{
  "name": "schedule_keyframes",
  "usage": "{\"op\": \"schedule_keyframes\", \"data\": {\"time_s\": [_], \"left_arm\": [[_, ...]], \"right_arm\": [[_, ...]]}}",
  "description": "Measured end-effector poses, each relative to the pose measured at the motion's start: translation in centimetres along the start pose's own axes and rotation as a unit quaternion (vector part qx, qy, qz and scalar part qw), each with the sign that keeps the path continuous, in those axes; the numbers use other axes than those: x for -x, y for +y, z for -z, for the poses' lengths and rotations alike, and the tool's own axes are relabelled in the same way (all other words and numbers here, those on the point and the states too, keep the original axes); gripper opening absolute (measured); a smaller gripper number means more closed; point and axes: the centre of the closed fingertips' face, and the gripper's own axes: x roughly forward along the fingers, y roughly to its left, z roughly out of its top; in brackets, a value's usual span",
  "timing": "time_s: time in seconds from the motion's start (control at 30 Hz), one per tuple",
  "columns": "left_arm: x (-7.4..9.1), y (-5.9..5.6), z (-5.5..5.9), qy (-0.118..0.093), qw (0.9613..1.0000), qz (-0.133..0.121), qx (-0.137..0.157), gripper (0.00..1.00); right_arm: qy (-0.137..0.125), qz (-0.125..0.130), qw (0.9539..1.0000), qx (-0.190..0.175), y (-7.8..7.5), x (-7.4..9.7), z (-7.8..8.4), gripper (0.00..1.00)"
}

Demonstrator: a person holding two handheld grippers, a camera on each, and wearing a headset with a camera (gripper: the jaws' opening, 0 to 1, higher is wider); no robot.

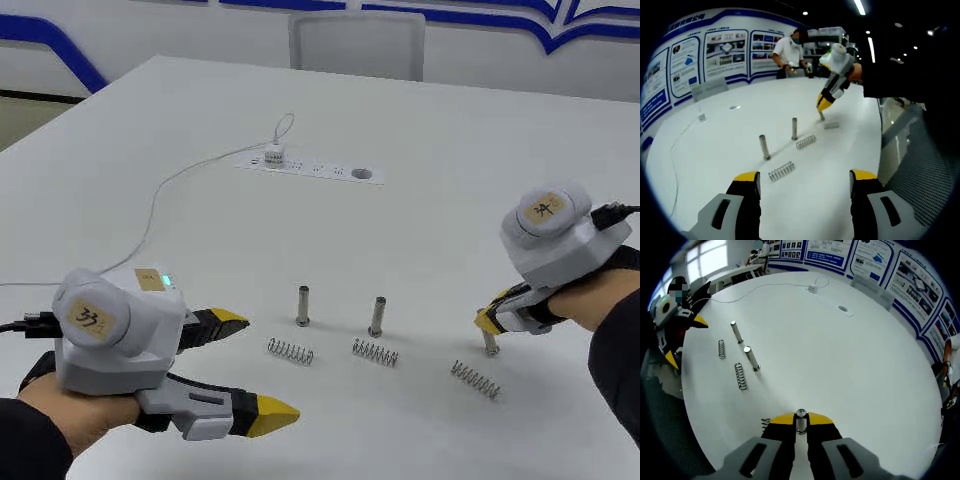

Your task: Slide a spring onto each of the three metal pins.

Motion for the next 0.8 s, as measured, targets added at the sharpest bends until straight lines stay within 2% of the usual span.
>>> {"op": "schedule_keyframes", "data": {"time_s": [0.23,0.8], "left_arm": [[0.0,0.0,0.0,0.0,1.0,0.0,-0.001,0.74],[0.0,0.1,-0.1,-0.002,1.0,-0.002,-0.002,0.74]], "right_arm": [[-0.028,-0.007,0.9989,-0.038,0.4,0.3,0.2,0.09],[-0.056,-0.023,0.997,-0.047,1.6,-0.2,-0.6,0.09]]}}
